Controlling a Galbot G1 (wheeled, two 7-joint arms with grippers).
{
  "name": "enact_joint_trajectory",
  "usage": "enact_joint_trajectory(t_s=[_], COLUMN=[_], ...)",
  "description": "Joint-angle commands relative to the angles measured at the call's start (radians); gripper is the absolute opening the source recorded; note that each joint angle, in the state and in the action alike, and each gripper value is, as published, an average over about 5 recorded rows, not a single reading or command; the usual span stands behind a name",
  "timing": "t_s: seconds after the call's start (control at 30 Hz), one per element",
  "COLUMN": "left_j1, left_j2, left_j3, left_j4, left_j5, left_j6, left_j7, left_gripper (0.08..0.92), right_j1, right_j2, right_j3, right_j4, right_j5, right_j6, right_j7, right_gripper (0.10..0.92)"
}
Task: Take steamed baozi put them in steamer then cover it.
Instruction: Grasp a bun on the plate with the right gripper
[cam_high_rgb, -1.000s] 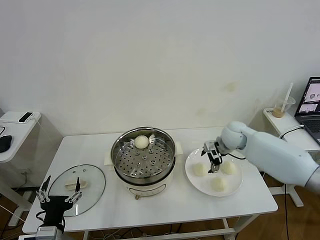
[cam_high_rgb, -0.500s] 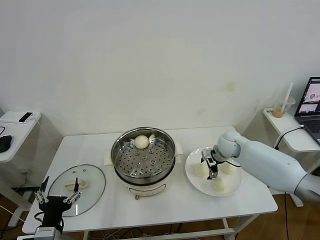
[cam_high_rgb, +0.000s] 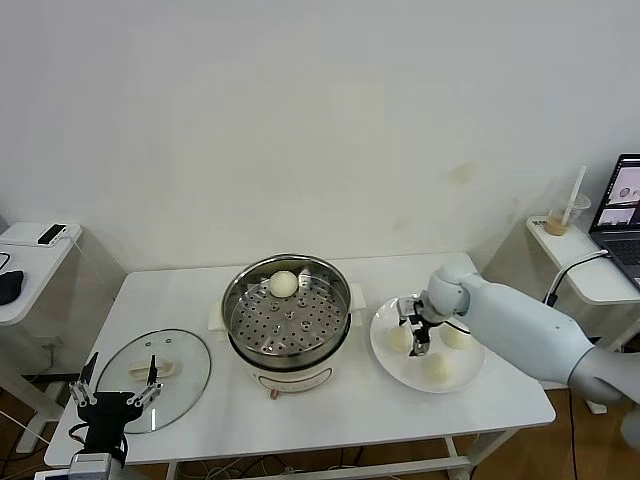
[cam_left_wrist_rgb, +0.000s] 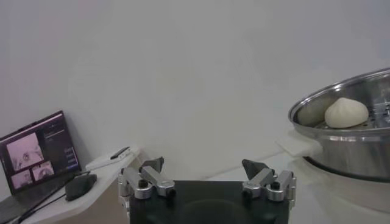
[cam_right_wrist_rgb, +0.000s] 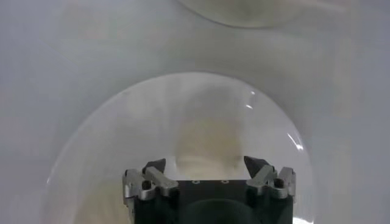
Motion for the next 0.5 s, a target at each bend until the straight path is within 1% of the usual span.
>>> enact_joint_trajectory(t_s=[0.03,0.1,0.5], left_j1=[0.001,0.002,0.005], left_j2=[-0.001,-0.001,-0.003], left_j3=[0.0,0.0,-0.003], left_j4=[-0.001,-0.002,-0.006], left_j5=[0.0,0.0,-0.001], left_j6=[-0.001,-0.001,-0.003], left_j7=[0.0,0.0,-0.003], left_gripper=[0.823,0.823,0.823], right_j1=[-0.009,-0.009,0.021], right_j2=[0.02,0.021,0.003], right_j3=[0.009,0.01,0.017], right_j4=[-0.03,-0.03,-0.007], right_j5=[-0.01,-0.011,0.002], right_j6=[-0.002,-0.003,-0.014], right_j7=[0.003,0.001,-0.014], right_gripper=[0.747,0.727,0.53])
